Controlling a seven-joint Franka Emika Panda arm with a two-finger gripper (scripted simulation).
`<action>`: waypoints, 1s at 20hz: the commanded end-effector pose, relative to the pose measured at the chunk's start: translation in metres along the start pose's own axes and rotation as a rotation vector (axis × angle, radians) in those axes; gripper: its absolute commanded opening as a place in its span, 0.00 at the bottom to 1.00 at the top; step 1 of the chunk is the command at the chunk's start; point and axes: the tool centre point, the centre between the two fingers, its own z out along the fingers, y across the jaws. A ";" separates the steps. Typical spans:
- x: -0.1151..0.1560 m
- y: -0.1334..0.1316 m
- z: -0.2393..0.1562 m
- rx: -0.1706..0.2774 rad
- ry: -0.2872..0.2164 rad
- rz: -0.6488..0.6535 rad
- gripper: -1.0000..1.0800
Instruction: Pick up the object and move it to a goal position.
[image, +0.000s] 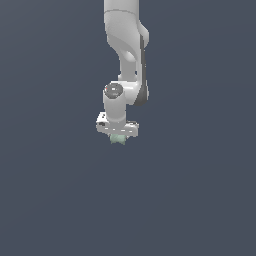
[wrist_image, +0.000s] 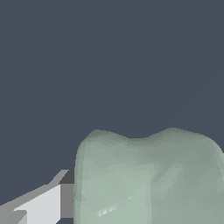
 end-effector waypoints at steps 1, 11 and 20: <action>-0.001 -0.001 -0.007 0.000 0.000 0.000 0.00; -0.014 -0.011 -0.066 0.000 0.000 0.000 0.00; -0.031 -0.026 -0.152 -0.001 0.000 0.001 0.00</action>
